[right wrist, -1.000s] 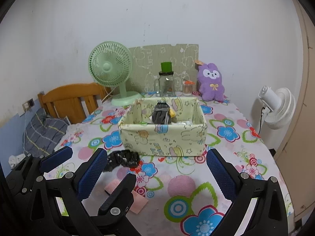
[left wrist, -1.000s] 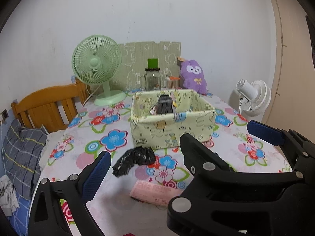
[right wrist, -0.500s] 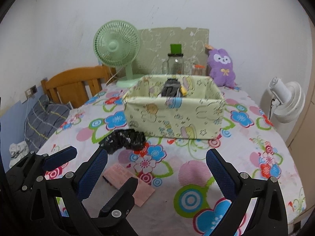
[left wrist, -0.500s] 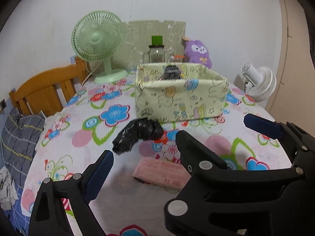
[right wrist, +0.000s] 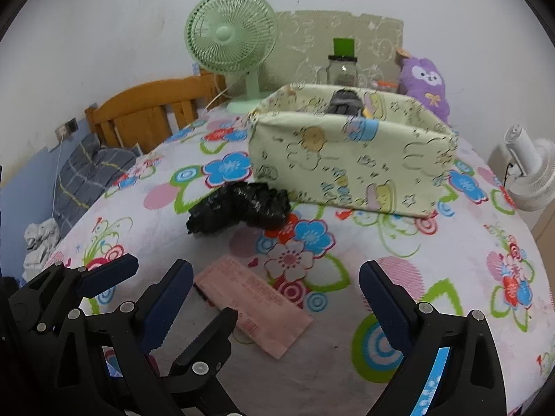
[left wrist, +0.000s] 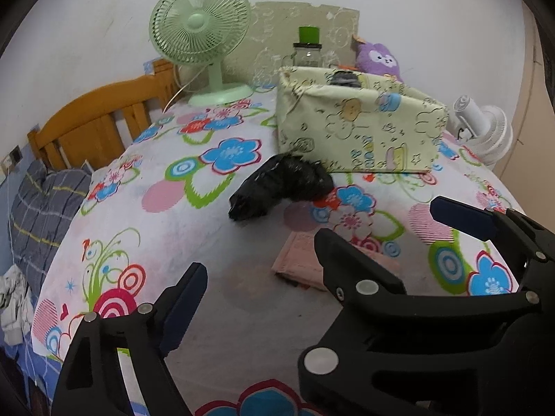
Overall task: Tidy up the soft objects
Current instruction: 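Approach the black bag with the left tool while the right tool approaches the pink paper packet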
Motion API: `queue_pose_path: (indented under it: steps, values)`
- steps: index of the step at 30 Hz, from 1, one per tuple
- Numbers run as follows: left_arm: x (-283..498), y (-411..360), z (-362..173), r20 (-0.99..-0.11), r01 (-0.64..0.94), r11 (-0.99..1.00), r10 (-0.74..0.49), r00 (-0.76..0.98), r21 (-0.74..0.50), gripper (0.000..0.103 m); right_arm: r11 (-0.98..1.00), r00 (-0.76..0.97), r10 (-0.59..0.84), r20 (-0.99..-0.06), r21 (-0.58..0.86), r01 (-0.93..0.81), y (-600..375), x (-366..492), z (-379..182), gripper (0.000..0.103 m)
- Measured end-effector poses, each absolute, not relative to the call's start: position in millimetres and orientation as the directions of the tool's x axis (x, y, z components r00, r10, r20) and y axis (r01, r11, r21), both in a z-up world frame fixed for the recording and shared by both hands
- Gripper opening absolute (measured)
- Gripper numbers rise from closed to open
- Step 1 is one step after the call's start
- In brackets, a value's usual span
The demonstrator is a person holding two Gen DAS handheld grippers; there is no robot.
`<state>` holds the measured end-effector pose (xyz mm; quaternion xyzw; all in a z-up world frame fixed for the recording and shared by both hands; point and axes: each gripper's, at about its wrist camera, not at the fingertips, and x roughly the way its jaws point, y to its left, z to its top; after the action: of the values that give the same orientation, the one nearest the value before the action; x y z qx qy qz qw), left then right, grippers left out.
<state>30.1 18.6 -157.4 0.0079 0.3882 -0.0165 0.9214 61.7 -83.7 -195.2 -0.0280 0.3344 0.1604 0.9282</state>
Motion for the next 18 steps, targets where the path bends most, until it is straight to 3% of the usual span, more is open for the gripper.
queue_pose_path:
  steps: [18]
  values:
    - [54, 27, -176, -0.747, 0.000, 0.999, 0.027, 0.665, 0.036, 0.084, 0.953, 0.675, 0.265, -0.688, 0.079, -0.294, -74, 83, -218, 0.098]
